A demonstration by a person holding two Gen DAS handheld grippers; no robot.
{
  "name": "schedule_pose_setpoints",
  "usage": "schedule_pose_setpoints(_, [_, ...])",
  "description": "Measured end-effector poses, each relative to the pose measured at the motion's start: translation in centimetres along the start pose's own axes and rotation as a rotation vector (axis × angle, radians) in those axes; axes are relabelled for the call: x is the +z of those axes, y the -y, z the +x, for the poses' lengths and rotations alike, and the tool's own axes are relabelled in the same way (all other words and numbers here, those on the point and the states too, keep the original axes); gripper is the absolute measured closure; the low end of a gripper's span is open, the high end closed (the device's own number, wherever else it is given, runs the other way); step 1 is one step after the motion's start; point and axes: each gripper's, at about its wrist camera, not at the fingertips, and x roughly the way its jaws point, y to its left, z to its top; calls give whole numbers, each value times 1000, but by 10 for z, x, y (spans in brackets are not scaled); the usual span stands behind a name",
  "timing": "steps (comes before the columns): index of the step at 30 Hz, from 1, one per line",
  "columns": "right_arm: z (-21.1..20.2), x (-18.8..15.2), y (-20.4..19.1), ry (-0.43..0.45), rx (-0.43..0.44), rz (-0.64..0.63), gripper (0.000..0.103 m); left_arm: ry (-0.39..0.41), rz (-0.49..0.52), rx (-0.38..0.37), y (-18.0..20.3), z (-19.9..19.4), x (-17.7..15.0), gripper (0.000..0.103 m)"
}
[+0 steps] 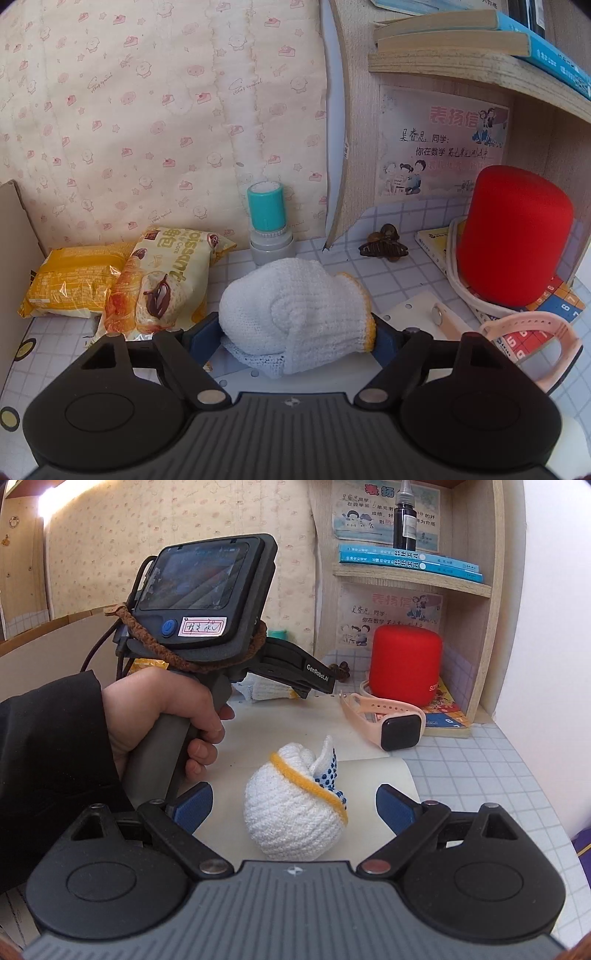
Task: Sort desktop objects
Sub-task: 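Grasp the blue-dotted glove with the right tool while the left tool grasps another glove, then lift and carry both held gloves toward the cardboard box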
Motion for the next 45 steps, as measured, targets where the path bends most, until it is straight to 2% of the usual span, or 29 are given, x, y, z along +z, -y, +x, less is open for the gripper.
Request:
schedule_pose_setpoints(11, [7,2,-5,-43,30,-8,12,3,-56,-49,-7,-3,2,39])
schedule_pose_setpoints(13, [13,3,-6,-72,21,-9,21,6,-59,-59,-9,-3,1,43])
schedule_pose_setpoints(16, [18,2,-5,-83,-16,-7,46,12,-54,-75,-11,-5,0,51])
schedule_pose_setpoints(18, [17,2,-4,-84,-15,-12,51,21,-47,-83,-12,-8,-1,55])
schedule_pose_setpoints(22, [11,2,-7,-42,-48,-35,52,69,-20,-75,-13,-18,-4,57])
schedule_pose_setpoints(32, [-2,7,-10,1,-40,-28,52,132,-26,-64,-28,-58,-5,57])
schedule_pose_setpoints(45, [-25,17,-33,57,-20,-60,52,200,-58,6,-64,-124,-18,57])
